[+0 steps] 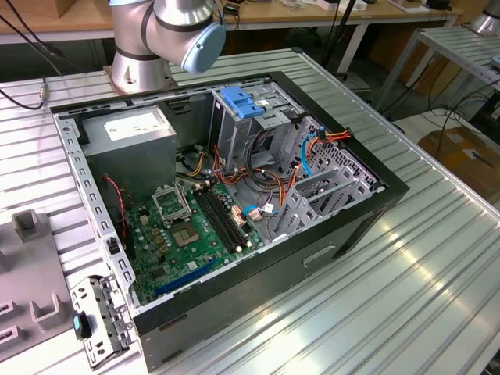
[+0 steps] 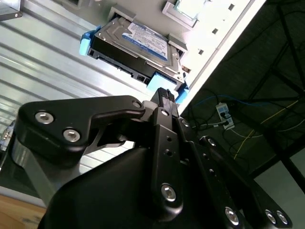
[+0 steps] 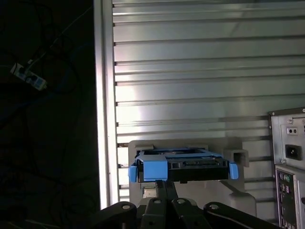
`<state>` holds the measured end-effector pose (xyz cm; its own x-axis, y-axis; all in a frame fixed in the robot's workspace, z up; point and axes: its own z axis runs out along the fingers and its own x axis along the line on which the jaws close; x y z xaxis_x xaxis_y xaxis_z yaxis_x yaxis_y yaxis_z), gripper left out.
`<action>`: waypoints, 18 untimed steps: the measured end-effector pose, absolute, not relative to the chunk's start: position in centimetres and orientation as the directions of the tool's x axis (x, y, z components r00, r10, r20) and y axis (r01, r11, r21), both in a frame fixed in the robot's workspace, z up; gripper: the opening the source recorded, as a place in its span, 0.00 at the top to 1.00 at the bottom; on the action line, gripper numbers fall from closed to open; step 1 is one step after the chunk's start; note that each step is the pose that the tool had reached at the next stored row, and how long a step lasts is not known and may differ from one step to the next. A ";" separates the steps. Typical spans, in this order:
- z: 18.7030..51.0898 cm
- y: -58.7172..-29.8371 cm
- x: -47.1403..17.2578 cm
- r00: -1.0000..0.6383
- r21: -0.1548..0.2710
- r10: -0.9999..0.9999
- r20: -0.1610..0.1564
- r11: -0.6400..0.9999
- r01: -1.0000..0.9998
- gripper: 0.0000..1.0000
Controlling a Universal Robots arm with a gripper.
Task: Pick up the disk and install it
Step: 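Pick up the disk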
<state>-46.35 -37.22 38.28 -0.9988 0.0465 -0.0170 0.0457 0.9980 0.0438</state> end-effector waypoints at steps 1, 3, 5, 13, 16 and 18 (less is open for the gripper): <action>38.3 -37.2 -46.3 -0.999 0.044 0.038 -0.017 0.998 0.038 0.89; 38.3 -37.2 -46.3 -1.000 0.044 0.021 -0.017 0.999 0.021 0.89; 38.3 -37.2 -46.3 -1.000 0.044 0.007 -0.017 0.999 0.007 0.89; 38.3 -37.2 -46.3 -0.996 0.044 -0.085 -0.017 0.995 -0.086 0.89; 38.3 -37.2 -46.3 -0.994 0.044 -0.112 -0.017 0.993 -0.113 0.89; 38.3 -37.2 -46.3 -0.990 0.044 -0.139 -0.017 0.989 -0.139 0.89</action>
<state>-46.34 -37.22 38.28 -0.9902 -0.1386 -0.0170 -0.1392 0.9893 0.0438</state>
